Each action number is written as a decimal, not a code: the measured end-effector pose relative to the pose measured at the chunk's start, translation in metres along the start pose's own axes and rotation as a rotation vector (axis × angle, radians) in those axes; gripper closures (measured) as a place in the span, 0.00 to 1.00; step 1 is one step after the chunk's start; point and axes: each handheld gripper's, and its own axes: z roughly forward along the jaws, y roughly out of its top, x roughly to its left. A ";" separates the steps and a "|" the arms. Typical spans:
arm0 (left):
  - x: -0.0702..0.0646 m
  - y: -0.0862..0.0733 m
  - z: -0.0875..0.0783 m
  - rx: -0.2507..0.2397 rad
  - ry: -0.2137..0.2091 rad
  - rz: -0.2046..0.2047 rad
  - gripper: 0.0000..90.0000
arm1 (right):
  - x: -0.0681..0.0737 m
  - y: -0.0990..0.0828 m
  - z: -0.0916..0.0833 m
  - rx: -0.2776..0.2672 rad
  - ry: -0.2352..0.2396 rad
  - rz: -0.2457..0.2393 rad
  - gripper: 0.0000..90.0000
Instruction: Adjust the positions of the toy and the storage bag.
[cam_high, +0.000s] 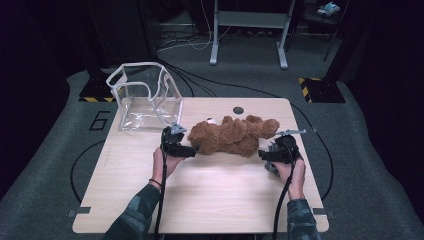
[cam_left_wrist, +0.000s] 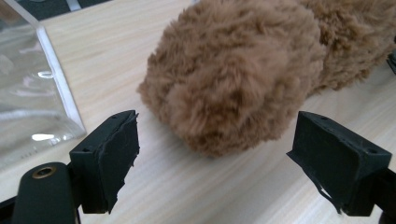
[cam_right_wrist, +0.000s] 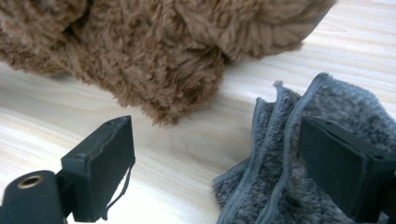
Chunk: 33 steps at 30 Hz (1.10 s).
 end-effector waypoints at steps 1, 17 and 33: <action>0.000 0.003 0.001 0.001 -0.001 -0.005 0.16 | -0.001 0.002 0.000 -0.001 -0.001 0.002 0.11; 0.000 0.027 0.018 0.072 0.001 0.034 0.25 | -0.007 0.041 0.005 -0.008 0.007 -0.015 0.09; -0.001 0.027 0.030 0.093 0.005 0.061 0.65 | -0.018 0.051 0.021 -0.022 -0.022 0.023 0.53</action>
